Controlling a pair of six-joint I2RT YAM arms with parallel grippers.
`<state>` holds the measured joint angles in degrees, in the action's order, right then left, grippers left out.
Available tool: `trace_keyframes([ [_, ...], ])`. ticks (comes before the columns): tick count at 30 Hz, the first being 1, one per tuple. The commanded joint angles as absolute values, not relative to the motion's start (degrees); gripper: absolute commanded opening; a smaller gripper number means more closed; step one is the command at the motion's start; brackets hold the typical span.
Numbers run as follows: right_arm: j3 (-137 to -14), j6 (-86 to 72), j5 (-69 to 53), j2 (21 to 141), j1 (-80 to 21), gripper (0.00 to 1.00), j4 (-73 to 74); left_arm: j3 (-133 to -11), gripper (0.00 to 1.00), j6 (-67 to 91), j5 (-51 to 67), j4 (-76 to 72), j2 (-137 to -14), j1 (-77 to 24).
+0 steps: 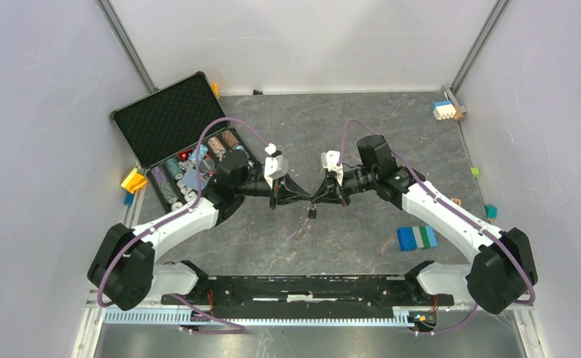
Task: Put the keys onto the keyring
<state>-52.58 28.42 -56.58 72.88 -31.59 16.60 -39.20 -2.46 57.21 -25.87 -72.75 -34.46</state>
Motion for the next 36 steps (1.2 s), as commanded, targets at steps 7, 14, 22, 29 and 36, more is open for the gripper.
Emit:
trace_keyframes([
  [7,-57.08,32.35,-50.12,70.56,-31.72,0.0,22.93,-40.17,0.03,-11.86,58.89,-21.77,-74.28,-34.37],
  [14,-58.98,34.24,-47.42,69.43,-32.34,0.0,26.36,-40.25,0.03,-14.96,58.8,-19.21,-74.88,-34.37],
  [22,-60.48,35.39,-43.98,70.68,-34.26,0.0,28.99,-42.03,0.12,-17.34,57.91,-15.33,-75.1,-34.38],
  [29,-63.21,35.49,-37.62,73.6,-37.03,0.0,32.87,-47.61,0.4,-25.52,55.0,-4.38,-75.09,-34.37],
  [36,-66.54,35.47,-32.81,75.82,-38.51,0.0,36.77,-47.72,0.46,-31.94,53.22,-0.7,-73.11,-34.37],
])
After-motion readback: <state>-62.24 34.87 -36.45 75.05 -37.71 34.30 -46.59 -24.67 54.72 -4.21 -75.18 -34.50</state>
